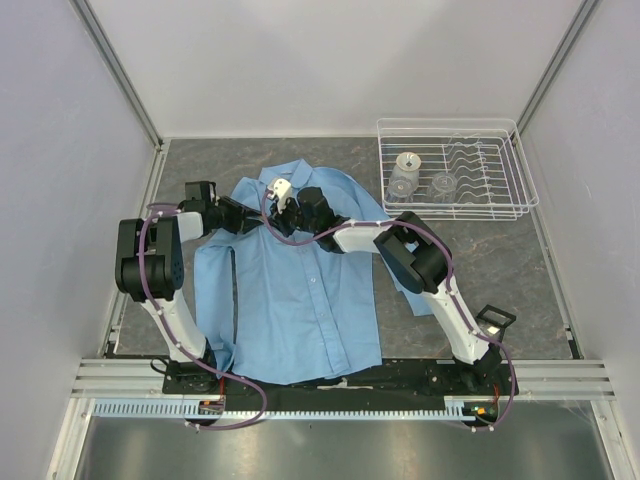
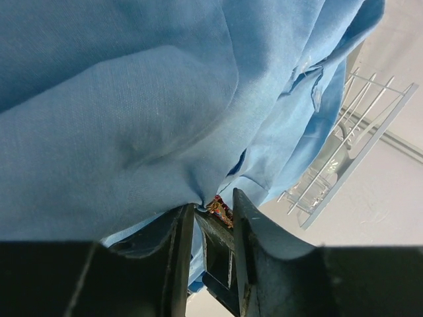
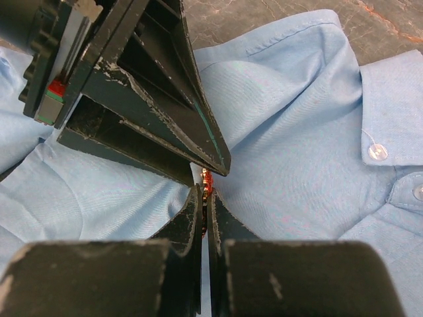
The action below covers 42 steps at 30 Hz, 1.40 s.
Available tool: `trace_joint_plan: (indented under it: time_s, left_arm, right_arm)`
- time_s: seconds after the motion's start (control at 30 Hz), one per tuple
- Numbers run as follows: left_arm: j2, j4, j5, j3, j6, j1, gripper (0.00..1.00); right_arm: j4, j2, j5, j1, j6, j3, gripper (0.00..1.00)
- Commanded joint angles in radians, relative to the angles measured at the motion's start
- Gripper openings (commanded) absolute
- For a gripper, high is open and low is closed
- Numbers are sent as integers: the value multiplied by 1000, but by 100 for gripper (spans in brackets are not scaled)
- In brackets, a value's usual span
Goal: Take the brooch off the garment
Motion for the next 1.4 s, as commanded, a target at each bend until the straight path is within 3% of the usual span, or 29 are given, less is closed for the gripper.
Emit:
trace_joint_plan:
  time_s: [0.0, 0.4, 0.7, 0.87, 0.97, 1.1, 1.2, 1.37]
  left_arm:
    - [-15, -26, -52, -2, 70, 9, 39]
    - [8, -67, -79, 44, 123, 9, 37]
    - [13, -41, -102, 74, 143, 1, 11]
    - [-5, -35, -102, 64, 159, -2, 2]
    - [-24, -50, -107, 45, 156, 0, 3]
    - [-36, -153, -131, 42, 142, 0, 24]
    - [-59, -178, -171, 19, 151, 1, 36]
    - [-73, -175, -153, 10, 149, 4, 38]
  right_arm:
    - [107, -76, 0, 1, 30, -4, 0]
    - [150, -67, -111, -13, 76, -4, 0]
    - [156, -47, -210, -13, 114, 17, 0]
    - [159, -53, -193, -13, 111, 13, 0]
    - [151, -70, -106, -13, 87, -9, 0]
    - [139, -97, 78, -7, 4, -45, 0]
    - [164, -117, 115, -7, -29, -71, 0]
    - [200, -137, 137, -4, -48, -104, 0]
